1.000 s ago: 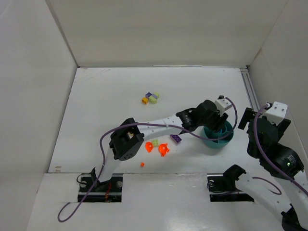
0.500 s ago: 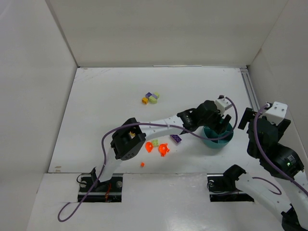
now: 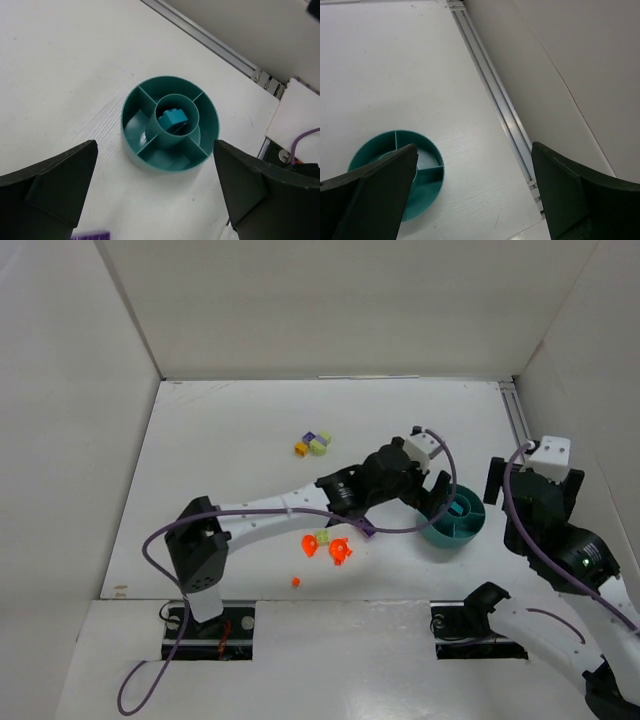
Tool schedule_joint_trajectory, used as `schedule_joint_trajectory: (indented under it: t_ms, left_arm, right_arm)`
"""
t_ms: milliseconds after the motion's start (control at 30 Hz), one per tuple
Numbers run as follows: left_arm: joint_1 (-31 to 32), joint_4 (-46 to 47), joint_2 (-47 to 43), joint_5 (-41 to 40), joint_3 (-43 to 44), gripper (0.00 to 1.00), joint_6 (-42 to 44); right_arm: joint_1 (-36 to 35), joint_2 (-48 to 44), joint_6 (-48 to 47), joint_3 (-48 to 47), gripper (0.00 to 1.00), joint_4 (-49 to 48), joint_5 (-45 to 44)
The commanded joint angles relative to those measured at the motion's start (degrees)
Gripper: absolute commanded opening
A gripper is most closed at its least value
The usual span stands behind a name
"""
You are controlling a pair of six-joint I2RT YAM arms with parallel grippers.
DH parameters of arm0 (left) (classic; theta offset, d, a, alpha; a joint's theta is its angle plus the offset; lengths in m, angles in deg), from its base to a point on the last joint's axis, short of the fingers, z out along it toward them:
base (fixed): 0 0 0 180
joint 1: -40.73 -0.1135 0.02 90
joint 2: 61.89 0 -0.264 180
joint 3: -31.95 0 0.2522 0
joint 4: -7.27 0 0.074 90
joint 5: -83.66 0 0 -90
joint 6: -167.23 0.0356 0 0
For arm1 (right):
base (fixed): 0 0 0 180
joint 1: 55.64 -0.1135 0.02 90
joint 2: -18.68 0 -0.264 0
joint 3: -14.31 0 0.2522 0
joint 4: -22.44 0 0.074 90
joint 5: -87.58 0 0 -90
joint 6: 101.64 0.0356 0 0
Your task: Sort the legos into containers by color
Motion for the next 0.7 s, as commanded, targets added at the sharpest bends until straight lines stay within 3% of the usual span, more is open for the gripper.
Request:
schedule_joint_trajectory:
  t_ms: [0,233,267,367,467,533,667]
  left_arm:
    - [-2.6,-0.2,-8.2,-4.3,-6.9,1.0,-3.5]
    - [-9.3,-7.8,-22.3,-13.9,-25.3,1.0,-17.1]
    - [-10.2,-9.3,-23.7,-15.6,-27.0,1.0,-19.3]
    - [-15.5,-17.6,-27.9,-15.6,-32.2,1.0,-30.1]
    - [-21.6,-22.3,-32.2,-13.8,-37.9,1.0,-35.7]
    - [-24.4,-22.8,-35.9,-11.6,-40.4,1.0,-36.2]
    - [-28.0,-22.3,-40.8,-10.8,-43.7,1.0,-36.2]
  right_arm:
    - [0.2,3.1,-8.5,-1.3,1.0,-5.4,5.1]
    - [0.2,8.1,-27.4,4.5,1.0,-23.7,23.6]
    - [0.2,8.8,-29.1,5.2,1.0,-25.3,29.5]
    - [0.2,11.8,-35.4,8.3,1.0,-30.4,38.8]
    - [0.2,15.3,-40.4,11.6,0.99,-35.2,54.6]
    - [-0.5,17.2,-41.2,13.3,0.93,-37.6,65.5]
    - [-6.9,21.5,-42.3,17.3,0.84,-43.5,73.2]
